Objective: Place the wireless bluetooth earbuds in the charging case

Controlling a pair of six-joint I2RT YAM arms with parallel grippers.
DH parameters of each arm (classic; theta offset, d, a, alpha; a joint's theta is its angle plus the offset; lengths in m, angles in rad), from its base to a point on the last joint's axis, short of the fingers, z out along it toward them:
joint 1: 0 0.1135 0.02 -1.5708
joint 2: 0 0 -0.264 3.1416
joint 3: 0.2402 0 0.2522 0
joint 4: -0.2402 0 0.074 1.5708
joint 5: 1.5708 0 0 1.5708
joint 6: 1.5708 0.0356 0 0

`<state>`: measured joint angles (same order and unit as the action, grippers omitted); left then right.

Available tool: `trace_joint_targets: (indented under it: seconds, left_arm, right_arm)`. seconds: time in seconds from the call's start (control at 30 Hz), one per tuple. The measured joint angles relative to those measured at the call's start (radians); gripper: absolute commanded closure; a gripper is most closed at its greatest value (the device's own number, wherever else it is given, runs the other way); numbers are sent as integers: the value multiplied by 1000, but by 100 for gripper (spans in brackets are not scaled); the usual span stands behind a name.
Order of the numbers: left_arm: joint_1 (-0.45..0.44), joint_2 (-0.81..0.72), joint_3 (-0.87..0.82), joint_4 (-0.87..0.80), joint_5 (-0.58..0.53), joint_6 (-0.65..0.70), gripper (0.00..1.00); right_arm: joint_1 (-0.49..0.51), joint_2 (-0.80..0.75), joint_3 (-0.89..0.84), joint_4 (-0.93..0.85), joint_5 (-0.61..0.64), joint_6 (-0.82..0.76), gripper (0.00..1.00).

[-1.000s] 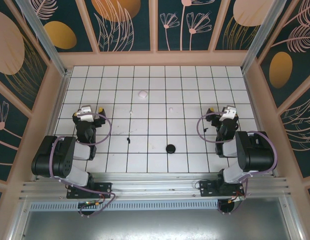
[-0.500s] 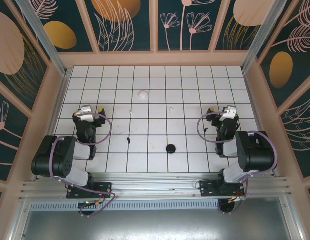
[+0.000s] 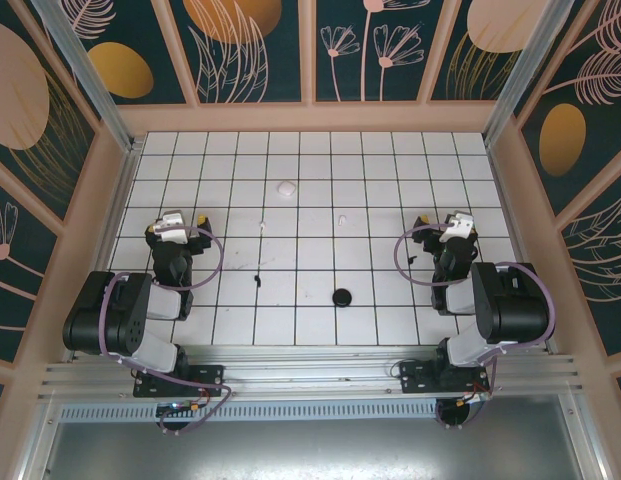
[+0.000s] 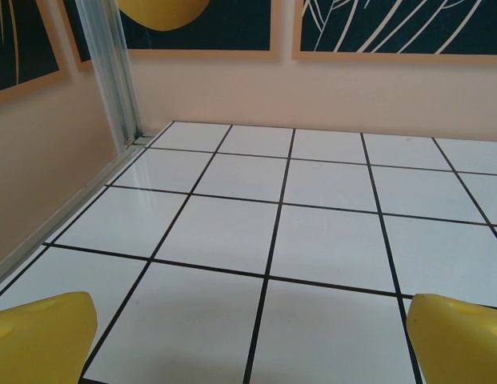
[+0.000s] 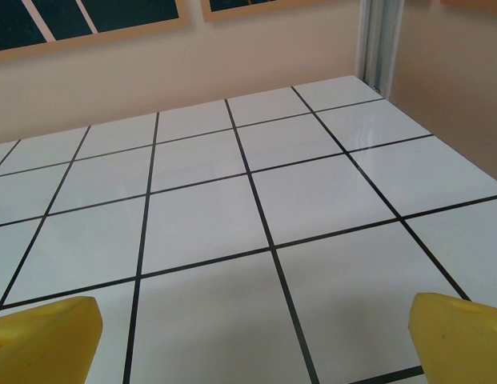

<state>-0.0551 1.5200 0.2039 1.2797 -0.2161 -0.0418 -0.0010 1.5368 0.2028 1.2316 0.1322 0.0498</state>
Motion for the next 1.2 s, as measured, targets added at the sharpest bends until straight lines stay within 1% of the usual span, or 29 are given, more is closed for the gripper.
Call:
trace_joint_targets:
  seconds: [0.13, 0.23, 0.33, 0.4, 0.43, 0.47, 0.5, 0.53, 0.57, 0.63, 0.7, 0.8, 0.83, 0.9, 0.97, 1.07, 1.2]
  left_arm:
    - [3, -20, 0, -19, -11, -8, 1]
    - [3, -108, 32, -143, -41, -32, 2]
    - [3, -215, 112, -304, -50, -69, 2]
    - [3, -280, 155, -394, -41, -103, 2]
    - [3, -304, 171, -437, -31, -121, 4]
    - [3, -325, 190, -490, -16, -144, 8]
    - [3, -335, 212, -547, 10, -164, 11]
    - [3, -336, 237, -607, 42, -182, 11]
    - [2, -330, 265, -667, 77, -200, 11]
    - [-10, -315, 319, -782, 142, -233, 11]
    - [-42, -307, 357, -883, 196, -256, 11]
    - [-113, -307, 383, -995, 273, -280, 15]
    - [-134, -307, 386, -1022, 297, -287, 15]
    - [-188, -307, 391, -1081, 345, -311, 16]
    - [-249, -313, 391, -1128, 367, -332, 14]
    - [-351, -337, 381, -1160, 373, -364, 9]
    - [-437, -349, 339, -1159, 365, -401, 10]
  right_arm:
    - [0, 0, 1, -1, -6, -1, 1]
    - [-1, -16, 34, -71, -38, -16, 1]
    - [-1, -82, 154, -301, -55, 0, 3]
    - [-1, -119, 289, -497, -56, 35, 10]
    - [0, -131, 350, -583, -55, 59, 11]
    - [5, -142, 421, -689, -53, 95, 12]
    - [15, -151, 488, -797, -48, 134, 13]
    - [29, -158, 535, -886, -45, 166, 13]
    - [55, -164, 583, -984, -39, 198, 13]
    - [142, -171, 659, -1175, -20, 249, 12]
    - [274, -174, 710, -1341, -13, 284, 12]
    - [473, -174, 728, -1518, -50, 322, 13]
    - [524, -174, 727, -1561, -62, 330, 13]
    - [639, -174, 720, -1647, -96, 355, 13]
    - [731, -171, 713, -1712, -117, 376, 12]
    - [826, -147, 713, -1792, -130, 404, 10]
    - [897, -71, 723, -1881, -134, 422, 12]
